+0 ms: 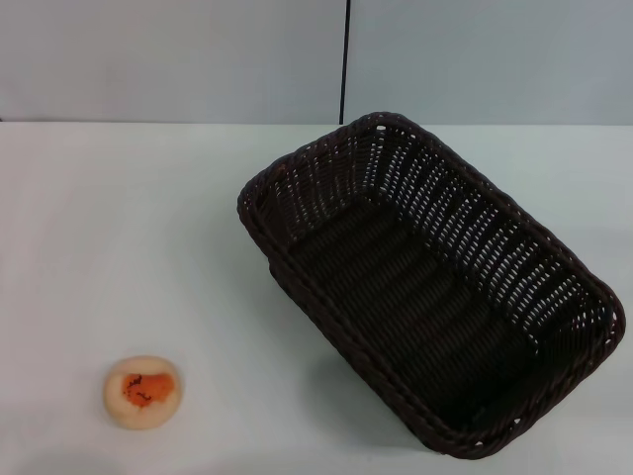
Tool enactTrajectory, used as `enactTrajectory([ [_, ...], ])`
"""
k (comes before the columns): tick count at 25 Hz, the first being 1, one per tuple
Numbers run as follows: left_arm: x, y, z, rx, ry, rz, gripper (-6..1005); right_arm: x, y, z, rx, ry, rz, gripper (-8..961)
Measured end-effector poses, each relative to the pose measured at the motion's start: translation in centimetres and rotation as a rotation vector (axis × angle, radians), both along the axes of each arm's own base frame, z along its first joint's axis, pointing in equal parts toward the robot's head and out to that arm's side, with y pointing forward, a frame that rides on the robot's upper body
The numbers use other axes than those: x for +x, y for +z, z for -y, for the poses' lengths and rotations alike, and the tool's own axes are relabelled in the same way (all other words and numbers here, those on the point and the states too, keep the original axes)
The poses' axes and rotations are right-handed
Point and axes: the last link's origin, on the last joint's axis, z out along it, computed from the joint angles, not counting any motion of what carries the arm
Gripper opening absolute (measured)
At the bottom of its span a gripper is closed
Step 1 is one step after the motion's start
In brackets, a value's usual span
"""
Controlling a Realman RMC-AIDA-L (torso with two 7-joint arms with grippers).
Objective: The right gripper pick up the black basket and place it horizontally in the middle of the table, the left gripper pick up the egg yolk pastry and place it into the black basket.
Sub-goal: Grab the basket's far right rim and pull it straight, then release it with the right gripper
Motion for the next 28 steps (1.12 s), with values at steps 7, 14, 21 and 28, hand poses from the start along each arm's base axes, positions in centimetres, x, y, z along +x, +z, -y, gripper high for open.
enactTrajectory([
  [7, -0.1, 0.0, 0.1, 0.003, 0.004, 0.002, 549, -0.7, -0.4, -0.5, -0.106, 0.052, 0.084, 446],
  [14, -0.2, 0.2, 0.1, 0.0, -0.003, 0.019, 549, -2.1, 1.1, -2.2, -0.336, 0.195, 0.152, 446],
  [21, -0.1, 0.2, -0.1, -0.001, -0.007, 0.018, 550, -5.3, 3.7, -4.0, -0.661, 0.366, 0.253, 445],
  [28, -0.2, 0.3, 0.0, -0.001, -0.004, 0.016, 550, -10.4, 5.5, -5.5, -1.013, 0.415, 0.357, 534],
])
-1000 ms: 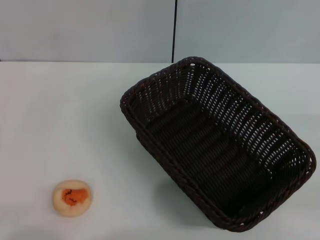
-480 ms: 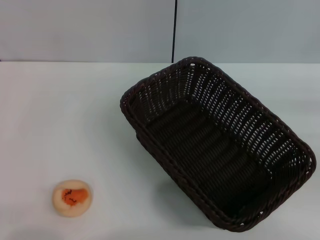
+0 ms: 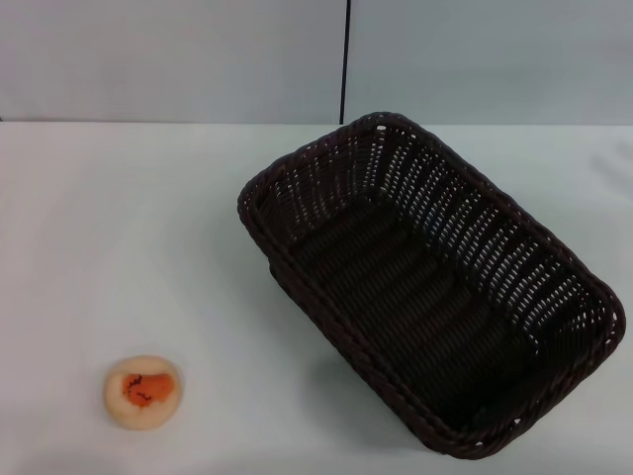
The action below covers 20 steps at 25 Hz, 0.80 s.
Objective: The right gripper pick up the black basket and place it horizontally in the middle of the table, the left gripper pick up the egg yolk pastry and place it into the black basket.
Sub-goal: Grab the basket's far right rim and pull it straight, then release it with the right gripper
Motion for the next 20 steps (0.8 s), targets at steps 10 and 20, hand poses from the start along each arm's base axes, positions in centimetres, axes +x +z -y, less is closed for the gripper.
enactTrajectory([
  [10, -0.1, -0.1, 0.2, -0.003, 0.011, 0.003, 550, -6.3, 0.6, -3.2, -0.418, -0.02, 0.325, 750],
  [20, -0.1, -0.2, 0.2, -0.005, 0.014, 0.004, 549, -8.6, -4.3, -6.2, -0.632, -0.053, 0.592, 749],
])
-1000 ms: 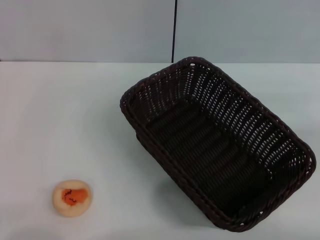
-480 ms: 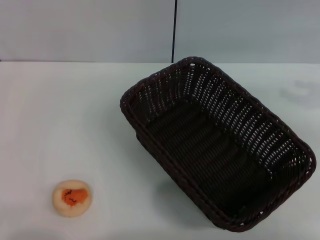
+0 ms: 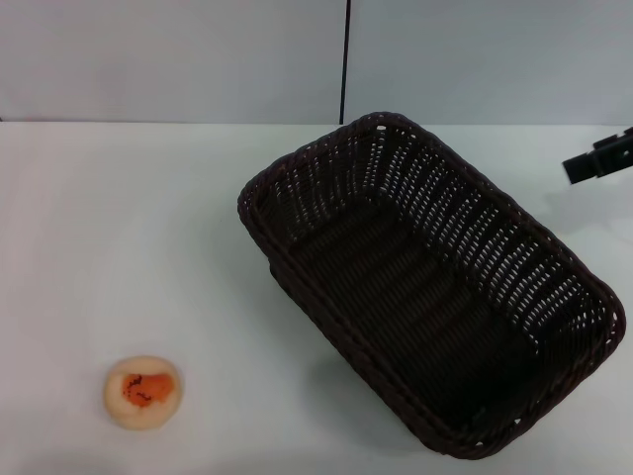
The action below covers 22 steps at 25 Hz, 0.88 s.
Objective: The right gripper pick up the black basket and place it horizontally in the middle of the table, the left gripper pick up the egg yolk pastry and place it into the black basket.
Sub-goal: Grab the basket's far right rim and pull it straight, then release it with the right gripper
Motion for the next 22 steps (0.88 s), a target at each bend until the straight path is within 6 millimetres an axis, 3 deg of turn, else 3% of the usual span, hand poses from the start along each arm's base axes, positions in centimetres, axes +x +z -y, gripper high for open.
enactTrajectory([
  [11, -0.1, -0.1, 0.3, -0.004, 0.004, 0.001, 548, 0.2, -4.3, -0.8, -0.096, -0.019, 0.06, 750],
  [22, -0.1, -0.1, 0.3, -0.005, 0.003, 0.004, 547, 1.9, -7.4, -0.7, -0.144, -0.062, 0.102, 744],
])
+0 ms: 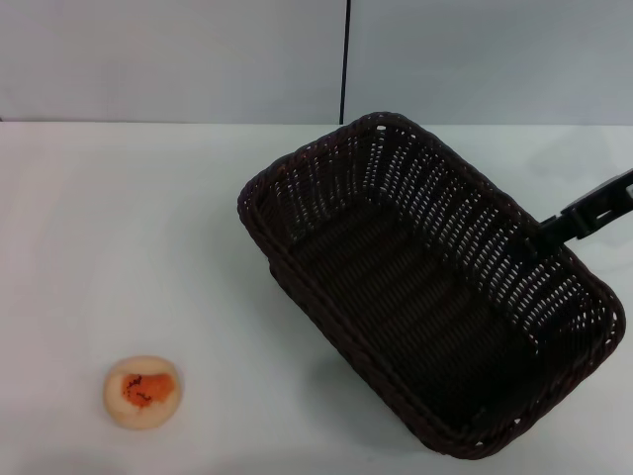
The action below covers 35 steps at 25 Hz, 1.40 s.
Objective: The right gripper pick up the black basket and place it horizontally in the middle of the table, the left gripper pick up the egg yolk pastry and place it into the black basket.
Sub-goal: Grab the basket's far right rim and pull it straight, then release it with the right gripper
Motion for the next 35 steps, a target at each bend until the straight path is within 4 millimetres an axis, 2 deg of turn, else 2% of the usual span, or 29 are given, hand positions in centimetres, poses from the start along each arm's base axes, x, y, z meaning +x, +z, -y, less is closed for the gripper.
enactTrajectory([
  [5, 0.1, -0.1, -0.1, -0.002, -0.002, 0.001, 547, 0.0, -1.0, 0.3, -0.019, 0.019, 0.015, 742],
  [11, 0.1, -0.1, -0.2, -0.006, -0.003, 0.002, 546, 0.1, -1.0, 0.3, -0.021, 0.045, 0.016, 739],
  [14, 0.0, -0.1, -0.1, -0.008, 0.001, 0.003, 546, 0.1, -0.9, 0.3, -0.021, 0.053, 0.005, 509],
  [19, 0.0, -0.1, -0.1, -0.008, -0.002, 0.008, 546, 0.2, -0.4, 0.3, -0.003, 0.051, -0.025, 275],
  [25, 0.1, -0.1, -0.4, -0.008, -0.012, 0.016, 545, 0.4, 1.1, 0.4, 0.028, 0.049, -0.1, 191],
  [35, 0.2, 0.0, -0.5, -0.003, -0.016, 0.018, 545, -0.1, 4.9, 0.6, 0.095, 0.176, -0.27, 196],
])
